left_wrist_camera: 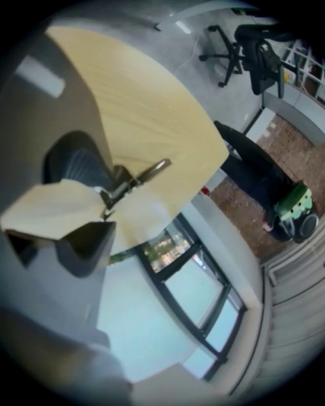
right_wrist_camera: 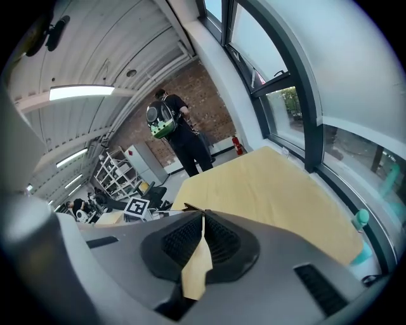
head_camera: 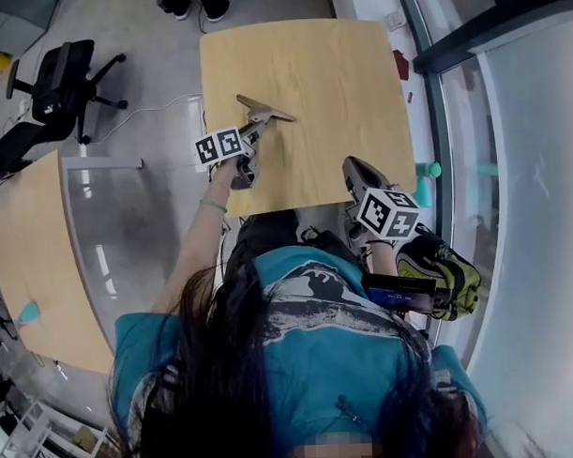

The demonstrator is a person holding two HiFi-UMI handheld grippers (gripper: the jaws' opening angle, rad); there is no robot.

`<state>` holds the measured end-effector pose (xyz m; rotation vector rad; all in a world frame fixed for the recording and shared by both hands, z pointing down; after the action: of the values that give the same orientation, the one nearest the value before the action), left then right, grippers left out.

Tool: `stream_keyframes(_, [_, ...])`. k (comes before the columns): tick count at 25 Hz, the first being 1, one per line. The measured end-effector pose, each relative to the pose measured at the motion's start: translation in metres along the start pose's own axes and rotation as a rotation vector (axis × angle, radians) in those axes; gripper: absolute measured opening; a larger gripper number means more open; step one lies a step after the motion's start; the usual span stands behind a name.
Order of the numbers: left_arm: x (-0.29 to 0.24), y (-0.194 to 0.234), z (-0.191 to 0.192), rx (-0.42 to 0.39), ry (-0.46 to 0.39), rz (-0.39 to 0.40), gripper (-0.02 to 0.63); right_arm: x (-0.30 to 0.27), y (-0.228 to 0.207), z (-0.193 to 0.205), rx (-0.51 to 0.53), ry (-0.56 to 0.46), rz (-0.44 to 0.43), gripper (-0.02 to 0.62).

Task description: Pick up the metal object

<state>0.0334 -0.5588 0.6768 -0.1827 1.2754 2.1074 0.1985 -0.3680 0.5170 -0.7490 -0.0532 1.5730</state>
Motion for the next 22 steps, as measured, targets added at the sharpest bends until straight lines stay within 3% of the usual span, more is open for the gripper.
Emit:
stream_keyframes(7, [-0.03, 0.009, -0.007, 0.17, -0.025, -0.008, 0.158, 0.005, -0.015, 0.006, -0.023, 0.005, 0.046, 0.018])
stream_keyframes(13, [-0.038, 0.009, -0.017, 0.366, -0.084, 0.018, 0.082, 0.01, -0.019, 0.013, -0.031, 0.015, 0.063, 0.018])
stream_keyframes(14, [-0.038, 0.007, -0.018, 0.379, -0.091, 0.029, 0.031, 0.01, -0.02, 0.014, -0.03, 0.016, 0.063, 0.018])
stream_keyframes(16, [-0.036, 0.003, -0.017, 0.361, -0.096, 0.038, 0.01, 0.012, -0.02, 0.015, -0.027, 0.019, 0.059, 0.018])
stream_keyframes(19, [-0.027, -0.008, -0.013, 0.285, -0.079, 0.068, 0.005, 0.014, -0.018, 0.015, -0.023, 0.023, 0.047, 0.018])
stream_keyframes(22, [-0.012, -0.023, -0.013, 0.291, -0.101, 0.112, 0.005, 0.016, -0.016, 0.016, -0.015, 0.032, 0.029, 0.018])
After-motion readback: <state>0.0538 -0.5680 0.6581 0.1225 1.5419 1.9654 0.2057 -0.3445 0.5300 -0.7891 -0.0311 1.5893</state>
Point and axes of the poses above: the fingertips, and each gripper's own axes: x backward along the fingers, y to its left, z out of its underside, the point moved 2 cm from there along x, backward along the fingers, and after that the axes turned 12 degrees about -y, right-handed, at the moved point
